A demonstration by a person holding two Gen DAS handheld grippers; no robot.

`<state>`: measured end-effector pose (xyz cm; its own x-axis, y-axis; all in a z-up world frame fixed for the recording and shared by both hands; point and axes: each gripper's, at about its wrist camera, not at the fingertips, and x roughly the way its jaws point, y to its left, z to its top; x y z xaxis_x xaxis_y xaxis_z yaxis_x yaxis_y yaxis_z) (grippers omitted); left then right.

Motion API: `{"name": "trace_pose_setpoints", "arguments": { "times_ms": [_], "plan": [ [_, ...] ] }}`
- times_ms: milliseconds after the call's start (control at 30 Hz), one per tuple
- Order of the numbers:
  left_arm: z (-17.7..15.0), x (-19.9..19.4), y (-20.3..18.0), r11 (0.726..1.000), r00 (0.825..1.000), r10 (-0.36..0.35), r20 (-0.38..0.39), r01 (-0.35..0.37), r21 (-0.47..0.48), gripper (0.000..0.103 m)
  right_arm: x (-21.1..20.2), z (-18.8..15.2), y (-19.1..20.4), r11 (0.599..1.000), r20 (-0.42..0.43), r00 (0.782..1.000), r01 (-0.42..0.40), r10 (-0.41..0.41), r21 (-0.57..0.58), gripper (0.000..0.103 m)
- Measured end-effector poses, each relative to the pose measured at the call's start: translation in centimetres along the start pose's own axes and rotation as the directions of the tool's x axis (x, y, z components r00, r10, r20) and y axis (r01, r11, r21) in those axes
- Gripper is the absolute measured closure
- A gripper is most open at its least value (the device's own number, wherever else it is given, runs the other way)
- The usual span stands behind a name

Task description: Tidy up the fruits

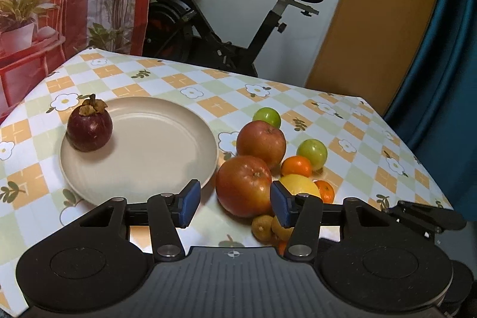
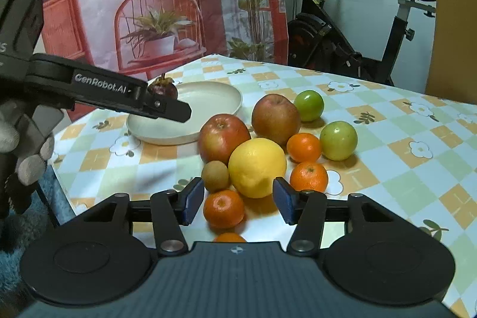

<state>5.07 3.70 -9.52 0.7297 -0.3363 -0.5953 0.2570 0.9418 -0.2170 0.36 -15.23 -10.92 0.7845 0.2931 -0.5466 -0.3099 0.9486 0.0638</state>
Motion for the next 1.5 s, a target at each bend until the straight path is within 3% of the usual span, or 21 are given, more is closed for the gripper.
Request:
{"name": "trace_pose_setpoints", "arguments": {
  "times_ms": [200, 300, 433, 700, 800, 1033, 1167, 1233, 1367, 1500],
  "plan": [
    [-0.6, 0.0, 0.6, 0.999, 1.0, 0.004, 0.0, -0.004, -0.044, 0.049, 0.1, -0.1, 0.4, 1.0, 0.017, 1.0, -0.001, 0.002, -0.02, 0.052],
    [-0.7, 0.3, 1.1, 0.998, 1.0, 0.009, -0.009, -0.009, -0.068, 0.049, 0.3, -0.1, 0.8, 1.0, 0.02, 1.0, -0.004, 0.005, -0.031, 0.059],
    [-1.0, 0.9, 2.1, 0.993, 0.999, 0.01, -0.038, -0.014, -0.116, 0.049, 0.9, 0.4, 2.0, 0.993, 0.024, 1.0, 0.012, -0.009, -0.12, 0.067],
    [-1.3, 1.4, 3.1, 0.986, 0.998, -0.012, -0.062, 0.001, -0.165, 0.049, 3.4, 0.3, 4.5, 0.951, 0.002, 0.998, 0.056, -0.058, -0.304, 0.068],
    [-1.5, 1.6, 3.1, 0.986, 0.997, -0.021, -0.069, 0.009, -0.168, 0.049, 4.0, 0.0, 5.3, 0.925, 0.003, 0.996, 0.081, -0.086, -0.37, 0.068],
    [-1.6, 1.8, 3.3, 0.984, 0.997, -0.028, -0.076, 0.014, -0.177, 0.049, 5.5, -1.3, 7.4, 0.812, 0.021, 0.981, 0.172, -0.194, -0.558, 0.072],
    [-1.6, 1.9, 3.2, 0.984, 0.997, -0.03, -0.078, 0.016, -0.18, 0.05, 6.1, -1.7, 7.7, 0.785, 0.019, 0.977, 0.183, -0.214, -0.591, 0.074],
    [-1.6, 1.9, 3.2, 0.984, 0.996, -0.033, -0.078, 0.019, -0.179, 0.049, 6.1, -1.6, 7.3, 0.802, 0.014, 0.978, 0.179, -0.209, -0.57, 0.074],
    [-1.7, 2.3, 2.9, 0.985, 0.995, -0.051, -0.087, 0.035, -0.171, 0.051, 4.4, -0.7, 5.9, 0.874, 0.04, 0.986, 0.165, -0.165, -0.458, 0.074],
    [-2.0, 3.2, 1.7, 0.991, 0.99, -0.077, -0.12, 0.063, -0.117, 0.051, 2.3, 0.4, 2.7, 0.961, 0.065, 0.99, 0.141, -0.129, -0.238, 0.074]
  ]
}}
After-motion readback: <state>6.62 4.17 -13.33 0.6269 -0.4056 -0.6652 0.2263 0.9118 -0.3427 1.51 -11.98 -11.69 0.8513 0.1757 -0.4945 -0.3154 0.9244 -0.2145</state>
